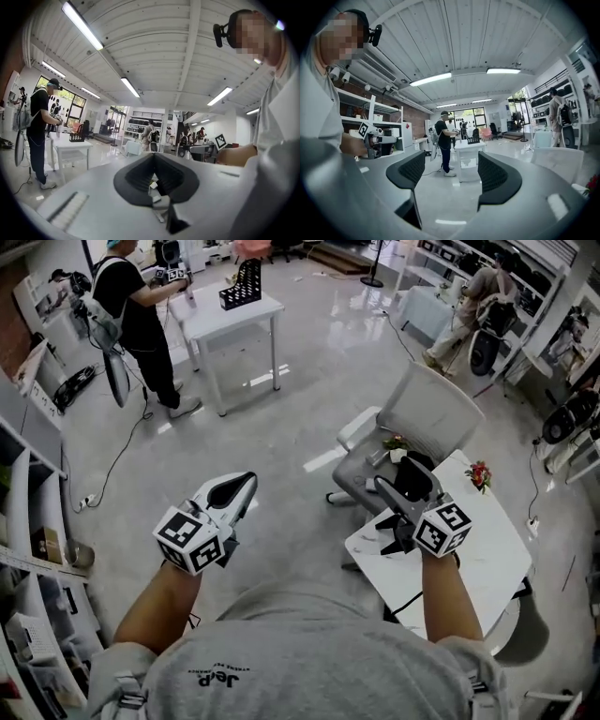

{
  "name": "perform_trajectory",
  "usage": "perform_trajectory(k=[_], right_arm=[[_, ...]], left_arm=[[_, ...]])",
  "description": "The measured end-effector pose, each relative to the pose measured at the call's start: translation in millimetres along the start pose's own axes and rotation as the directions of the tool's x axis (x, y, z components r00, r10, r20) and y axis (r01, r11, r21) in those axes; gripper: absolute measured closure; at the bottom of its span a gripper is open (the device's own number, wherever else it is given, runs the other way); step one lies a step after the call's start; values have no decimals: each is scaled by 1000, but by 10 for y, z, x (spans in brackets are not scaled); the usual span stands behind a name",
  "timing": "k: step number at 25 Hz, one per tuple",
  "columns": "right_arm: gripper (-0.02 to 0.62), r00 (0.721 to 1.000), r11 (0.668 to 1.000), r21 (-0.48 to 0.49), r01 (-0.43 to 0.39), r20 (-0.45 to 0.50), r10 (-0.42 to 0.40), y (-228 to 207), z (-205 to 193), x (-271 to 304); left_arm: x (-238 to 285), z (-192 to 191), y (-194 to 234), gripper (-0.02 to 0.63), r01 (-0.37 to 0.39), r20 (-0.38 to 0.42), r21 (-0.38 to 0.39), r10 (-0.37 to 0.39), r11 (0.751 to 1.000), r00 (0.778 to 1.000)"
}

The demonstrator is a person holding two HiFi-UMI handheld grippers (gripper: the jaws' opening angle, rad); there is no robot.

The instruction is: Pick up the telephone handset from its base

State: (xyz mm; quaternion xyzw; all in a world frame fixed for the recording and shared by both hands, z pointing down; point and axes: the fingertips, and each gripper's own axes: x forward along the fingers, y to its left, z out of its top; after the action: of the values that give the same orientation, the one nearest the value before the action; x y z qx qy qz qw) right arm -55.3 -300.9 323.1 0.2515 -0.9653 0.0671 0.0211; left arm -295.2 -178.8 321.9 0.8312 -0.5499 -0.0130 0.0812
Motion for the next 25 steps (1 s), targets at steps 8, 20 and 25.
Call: perform_trajectory(k=[8,20,25], right_arm=[[264,991,991,-31,131,2,-131,-348,33,-325],[264,955,963,-63,261,-131,-267,-1272,-720,-1426],[264,938,969,-124,213,-251,-238,-1404,-1338,-1703]], left_arm=[[610,-89,-194,548,147,-35,37,-146,988,989],[1932,-923,-1379,548,397,-167,6,-390,918,906],[2272,-1429,-1805,548,466,-226,-40,-463,884,857]])
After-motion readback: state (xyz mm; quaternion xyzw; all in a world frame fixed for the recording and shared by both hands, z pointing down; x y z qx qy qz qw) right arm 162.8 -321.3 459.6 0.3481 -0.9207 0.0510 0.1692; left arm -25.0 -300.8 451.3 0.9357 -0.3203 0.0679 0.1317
